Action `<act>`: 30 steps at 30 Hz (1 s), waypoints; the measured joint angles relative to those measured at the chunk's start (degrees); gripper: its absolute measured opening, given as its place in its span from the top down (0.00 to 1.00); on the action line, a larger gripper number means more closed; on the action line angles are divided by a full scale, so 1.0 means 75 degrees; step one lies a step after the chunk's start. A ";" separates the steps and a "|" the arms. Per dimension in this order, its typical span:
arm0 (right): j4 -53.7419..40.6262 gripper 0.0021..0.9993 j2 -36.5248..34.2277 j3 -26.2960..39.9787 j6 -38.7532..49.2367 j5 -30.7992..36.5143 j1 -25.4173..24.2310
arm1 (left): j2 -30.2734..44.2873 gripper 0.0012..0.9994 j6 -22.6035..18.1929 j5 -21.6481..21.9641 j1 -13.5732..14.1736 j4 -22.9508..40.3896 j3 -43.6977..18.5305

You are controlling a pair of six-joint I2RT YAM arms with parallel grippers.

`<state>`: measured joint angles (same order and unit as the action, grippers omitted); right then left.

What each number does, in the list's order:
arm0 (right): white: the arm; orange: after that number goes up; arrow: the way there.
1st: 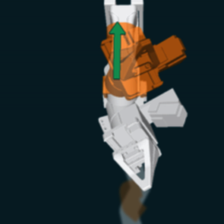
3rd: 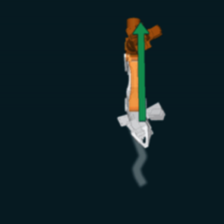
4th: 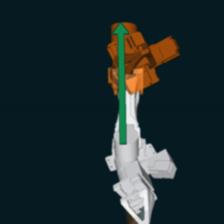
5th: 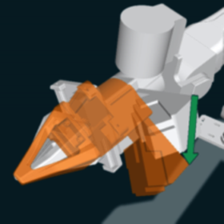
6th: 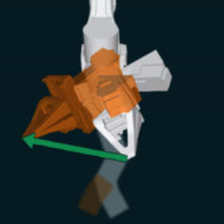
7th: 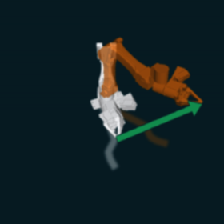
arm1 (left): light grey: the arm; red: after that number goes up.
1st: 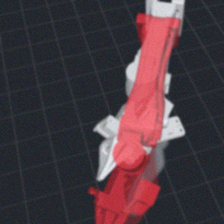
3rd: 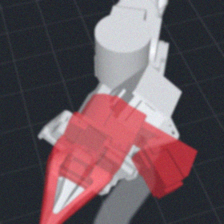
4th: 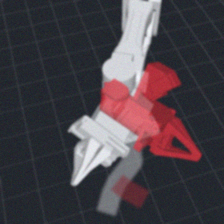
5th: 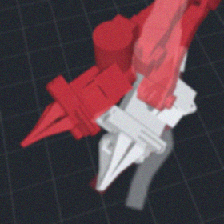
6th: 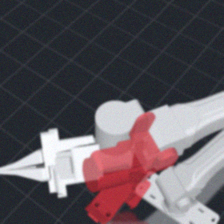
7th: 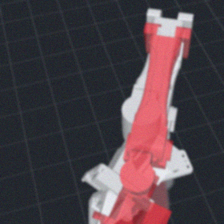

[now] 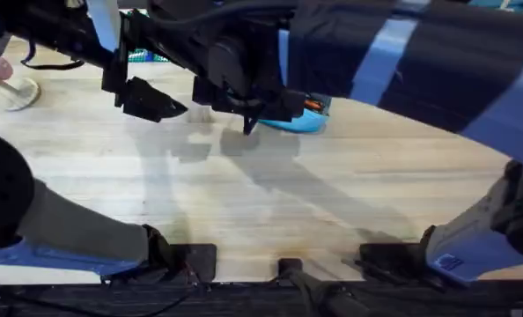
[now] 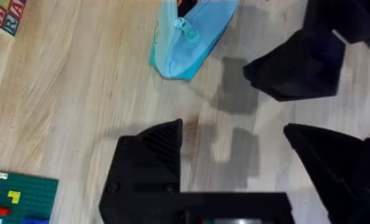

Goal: Unzip the bag, pick up the pens from the table one at a time and place them inside, then zip the bag closed.

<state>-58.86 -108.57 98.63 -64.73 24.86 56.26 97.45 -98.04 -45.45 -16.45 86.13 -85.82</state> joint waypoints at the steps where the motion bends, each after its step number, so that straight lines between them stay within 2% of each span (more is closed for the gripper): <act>1: 0.0034 0.00 -0.0041 0.0000 -0.0007 0.0000 -0.0027 | 0.0000 0.01 -0.0001 0.0000 0.0000 0.0000 0.0000; 11: 0.0428 0.00 -0.0291 0.0000 -0.0148 0.0000 -0.0399 | 0.0000 0.01 -0.0017 0.0000 0.0000 -0.0003 0.0000; 21: 0.0768 0.00 -0.0441 0.0000 -0.0204 0.0010 -0.0422 | 0.0000 0.01 -0.0017 0.0000 0.0000 -0.0002 0.0000; 23: 0.0930 0.00 -0.0789 0.0003 -0.0218 0.0314 -0.0451 | 0.0000 0.01 -0.0020 0.0000 0.0000 -0.0003 0.0000; 30: 0.1071 0.00 -0.0940 0.0003 -0.0233 0.0836 -0.0462 | 0.0000 0.01 -0.0017 0.0000 0.0000 -0.0012 0.0000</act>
<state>-50.83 -115.61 98.65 -66.48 31.13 52.80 97.45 -98.17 -45.45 -16.45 86.04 -85.82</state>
